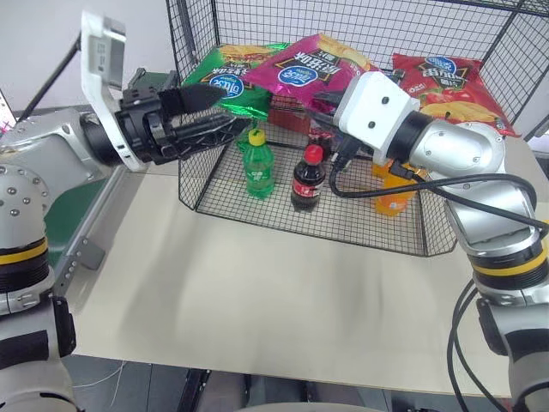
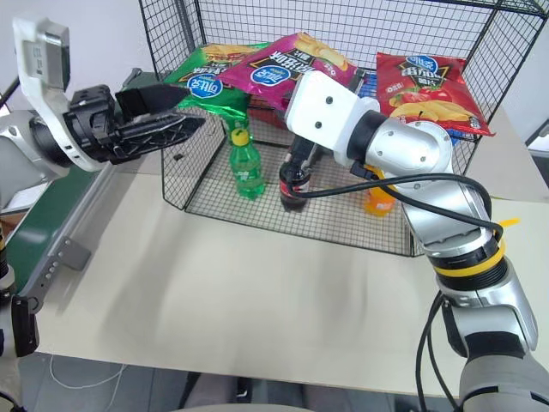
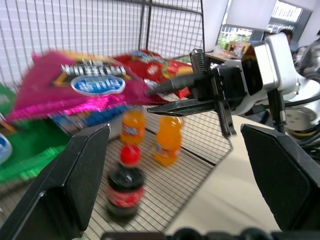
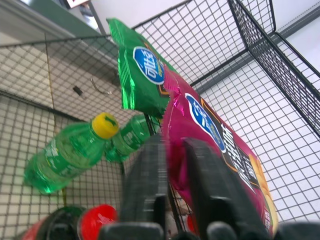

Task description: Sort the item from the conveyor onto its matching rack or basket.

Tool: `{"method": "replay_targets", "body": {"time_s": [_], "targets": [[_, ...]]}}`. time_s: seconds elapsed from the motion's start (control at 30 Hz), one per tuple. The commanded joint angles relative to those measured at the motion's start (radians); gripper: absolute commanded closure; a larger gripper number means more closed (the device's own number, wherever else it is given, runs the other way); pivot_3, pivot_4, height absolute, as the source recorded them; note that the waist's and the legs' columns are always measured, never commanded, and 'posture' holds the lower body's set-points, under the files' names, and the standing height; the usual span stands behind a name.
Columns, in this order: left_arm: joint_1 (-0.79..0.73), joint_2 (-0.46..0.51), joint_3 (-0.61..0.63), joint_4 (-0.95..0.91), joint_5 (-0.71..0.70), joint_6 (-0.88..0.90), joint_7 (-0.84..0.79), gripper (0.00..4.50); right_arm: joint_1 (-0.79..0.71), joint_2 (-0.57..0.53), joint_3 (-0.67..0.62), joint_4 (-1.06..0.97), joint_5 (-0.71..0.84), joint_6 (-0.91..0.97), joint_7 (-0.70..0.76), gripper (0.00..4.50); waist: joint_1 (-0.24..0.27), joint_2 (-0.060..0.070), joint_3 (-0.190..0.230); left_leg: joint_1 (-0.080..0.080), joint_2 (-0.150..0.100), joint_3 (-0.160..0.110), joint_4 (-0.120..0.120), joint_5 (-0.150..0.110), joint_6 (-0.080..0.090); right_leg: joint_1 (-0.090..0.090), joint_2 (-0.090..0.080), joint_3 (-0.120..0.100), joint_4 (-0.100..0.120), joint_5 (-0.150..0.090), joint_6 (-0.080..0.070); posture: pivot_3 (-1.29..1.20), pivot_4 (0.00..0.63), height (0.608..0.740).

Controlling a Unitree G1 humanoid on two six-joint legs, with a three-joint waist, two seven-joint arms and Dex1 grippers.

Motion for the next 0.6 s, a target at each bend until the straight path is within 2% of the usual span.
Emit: {"method": "replay_targets", "body": {"time_s": [0.03,0.13,0.3,0.43,0.6], "targets": [[-0.018,0.000,0.021,0.004,0.042,-0.028,-0.042,0.00,0.002,-0.027,-0.060,-0.001,-0.029,-0.075,0.024,4.43,0.000,0.000,0.000,0.000,0.000,0.000,0.000,0.000,0.000,0.000,0.000,0.000,0.000,0.000,0.000,0.00,0.150,0.740],[-0.021,-0.011,0.027,0.010,0.053,-0.021,-0.062,0.00,0.035,-0.088,-0.098,0.036,-0.036,-0.208,0.073,4.43,0.004,0.000,0.000,-0.001,0.001,0.000,0.001,-0.001,0.001,0.000,-0.001,0.000,0.000,0.000,0.000,0.00,0.150,0.740],[-0.044,-0.049,0.007,0.046,0.080,-0.030,-0.104,0.00,0.045,-0.150,-0.137,0.304,0.010,-0.665,0.214,4.43,0.004,0.000,0.000,-0.001,-0.001,0.001,0.002,-0.001,0.002,0.000,-0.002,0.000,0.000,0.000,0.000,0.00,0.150,0.740],[-0.062,-0.078,-0.007,0.064,0.118,-0.044,-0.138,0.00,-0.027,-0.128,-0.141,0.569,0.070,-0.927,0.333,4.43,-0.010,0.001,0.001,0.000,0.000,0.001,0.002,-0.001,0.002,0.001,-0.001,0.000,0.000,0.000,0.000,0.00,0.150,0.740],[-0.058,-0.098,-0.001,0.053,0.141,-0.038,-0.160,0.00,-0.152,-0.072,-0.135,0.826,0.124,-1.144,0.458,4.43,-0.031,0.004,0.003,0.001,0.003,0.002,0.002,-0.001,0.002,0.001,0.001,0.001,0.001,0.000,0.000,0.00,0.150,0.740]]}}
